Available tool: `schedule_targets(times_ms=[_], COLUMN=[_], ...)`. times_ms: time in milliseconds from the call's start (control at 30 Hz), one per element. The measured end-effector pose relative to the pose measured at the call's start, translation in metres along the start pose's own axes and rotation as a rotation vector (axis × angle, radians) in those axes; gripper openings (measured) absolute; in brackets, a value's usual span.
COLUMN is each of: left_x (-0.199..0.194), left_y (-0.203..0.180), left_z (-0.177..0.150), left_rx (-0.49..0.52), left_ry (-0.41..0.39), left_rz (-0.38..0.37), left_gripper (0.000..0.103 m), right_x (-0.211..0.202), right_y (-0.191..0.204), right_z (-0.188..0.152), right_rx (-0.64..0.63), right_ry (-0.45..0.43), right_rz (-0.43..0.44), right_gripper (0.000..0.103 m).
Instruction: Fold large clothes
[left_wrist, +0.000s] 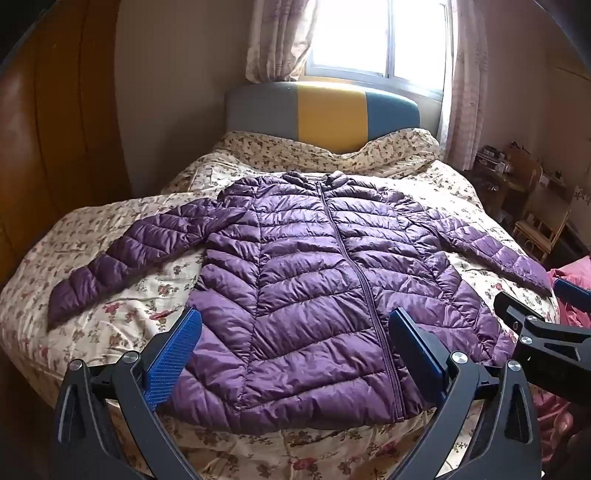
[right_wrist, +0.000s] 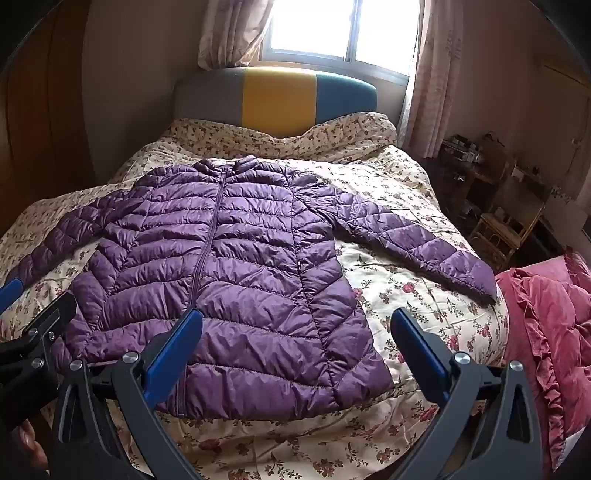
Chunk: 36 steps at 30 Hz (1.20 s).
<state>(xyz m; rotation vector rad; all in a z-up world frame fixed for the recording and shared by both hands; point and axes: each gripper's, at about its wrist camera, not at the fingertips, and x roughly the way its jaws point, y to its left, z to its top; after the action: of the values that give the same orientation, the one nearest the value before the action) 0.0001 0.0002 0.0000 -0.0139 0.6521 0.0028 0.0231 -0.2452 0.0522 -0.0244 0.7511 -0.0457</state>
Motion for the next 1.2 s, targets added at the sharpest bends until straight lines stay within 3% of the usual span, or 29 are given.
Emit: schedule_targets(times_ms=[1200], left_x=[0.004], left_y=[0.010], left_z=[-0.004], left_rx=[-0.030], left_ry=[0.008], left_rz=[-0.004], left_gripper=[0.100], right_x=[0.012], right_y=[0.012], right_z=[-0.003], right_rx=[-0.035], right_ry=[0.023], right_rz=[0.005], right_gripper=[0.101])
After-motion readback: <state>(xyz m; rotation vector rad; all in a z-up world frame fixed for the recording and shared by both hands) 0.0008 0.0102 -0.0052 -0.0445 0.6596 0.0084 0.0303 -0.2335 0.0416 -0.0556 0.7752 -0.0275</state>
